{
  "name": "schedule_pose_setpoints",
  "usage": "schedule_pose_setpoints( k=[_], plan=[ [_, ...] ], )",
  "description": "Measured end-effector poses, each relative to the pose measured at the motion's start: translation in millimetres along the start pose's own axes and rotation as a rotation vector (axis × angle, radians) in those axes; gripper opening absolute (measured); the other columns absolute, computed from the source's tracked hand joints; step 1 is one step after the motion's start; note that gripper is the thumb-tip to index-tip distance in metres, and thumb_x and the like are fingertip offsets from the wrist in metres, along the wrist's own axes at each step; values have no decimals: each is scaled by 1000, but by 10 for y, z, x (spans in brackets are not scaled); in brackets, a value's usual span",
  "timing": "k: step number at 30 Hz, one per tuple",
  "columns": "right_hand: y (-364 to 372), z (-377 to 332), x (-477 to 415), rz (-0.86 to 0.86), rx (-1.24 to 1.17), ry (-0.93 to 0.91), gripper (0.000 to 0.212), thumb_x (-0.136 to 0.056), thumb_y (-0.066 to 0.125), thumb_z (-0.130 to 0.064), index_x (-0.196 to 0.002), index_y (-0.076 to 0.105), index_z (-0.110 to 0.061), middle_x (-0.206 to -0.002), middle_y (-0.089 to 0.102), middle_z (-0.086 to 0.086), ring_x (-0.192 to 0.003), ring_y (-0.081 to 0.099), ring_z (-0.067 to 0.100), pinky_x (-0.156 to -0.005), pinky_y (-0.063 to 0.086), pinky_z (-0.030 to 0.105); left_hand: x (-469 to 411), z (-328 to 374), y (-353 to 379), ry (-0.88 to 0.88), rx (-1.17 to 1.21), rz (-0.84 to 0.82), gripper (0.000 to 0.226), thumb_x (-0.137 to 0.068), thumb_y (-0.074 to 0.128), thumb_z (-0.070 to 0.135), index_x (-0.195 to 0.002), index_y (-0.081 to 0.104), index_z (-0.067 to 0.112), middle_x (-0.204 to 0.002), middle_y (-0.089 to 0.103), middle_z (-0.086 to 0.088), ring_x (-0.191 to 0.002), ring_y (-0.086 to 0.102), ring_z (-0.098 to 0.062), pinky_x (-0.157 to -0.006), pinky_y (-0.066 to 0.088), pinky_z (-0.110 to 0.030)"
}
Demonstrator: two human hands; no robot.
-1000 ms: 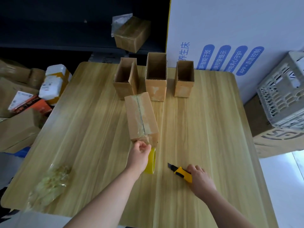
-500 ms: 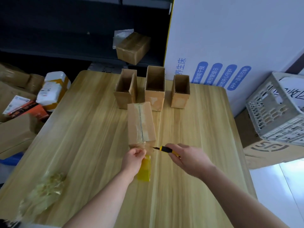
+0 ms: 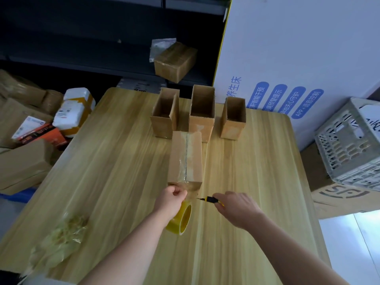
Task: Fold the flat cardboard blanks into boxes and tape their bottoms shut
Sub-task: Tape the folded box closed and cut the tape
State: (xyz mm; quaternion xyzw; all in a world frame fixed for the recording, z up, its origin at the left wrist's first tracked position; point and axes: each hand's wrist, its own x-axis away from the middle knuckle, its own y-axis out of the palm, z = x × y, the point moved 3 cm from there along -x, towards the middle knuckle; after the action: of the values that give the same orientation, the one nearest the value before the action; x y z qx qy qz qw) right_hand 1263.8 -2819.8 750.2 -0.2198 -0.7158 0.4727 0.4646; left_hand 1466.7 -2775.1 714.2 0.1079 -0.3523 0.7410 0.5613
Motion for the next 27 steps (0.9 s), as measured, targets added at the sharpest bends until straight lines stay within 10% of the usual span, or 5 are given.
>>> schedule_pose_setpoints(
  k=[11,17,27],
  plan=[
    [1007,74,-84,-35,7,129,53,-97,43,-19,-146,25,-27,-126,51,5,-116,52,29,-93,43,35,-5,39,-107,75,-87,103,19,-88,65,39,-85,68,21,-77,70,6,-74,64,-13,-64,44,-25],
    [28,-250,-257,739,-347,-131,48,-96,49,-26,-142,44,-13,-141,50,8,-126,46,26,-107,37,35,10,100,-80,86,-166,149,22,-88,64,40,-87,70,19,-79,69,5,-78,65,-20,-60,42,-25],
    [-119,-583,-536,649,-281,-325,48,-82,71,-31,-126,62,-14,-135,57,2,-127,51,23,-110,39,40,15,-371,-268,-40,-609,172,23,-84,58,36,-91,69,17,-100,73,-4,-97,68,-25,-75,53,-29]
  ],
)
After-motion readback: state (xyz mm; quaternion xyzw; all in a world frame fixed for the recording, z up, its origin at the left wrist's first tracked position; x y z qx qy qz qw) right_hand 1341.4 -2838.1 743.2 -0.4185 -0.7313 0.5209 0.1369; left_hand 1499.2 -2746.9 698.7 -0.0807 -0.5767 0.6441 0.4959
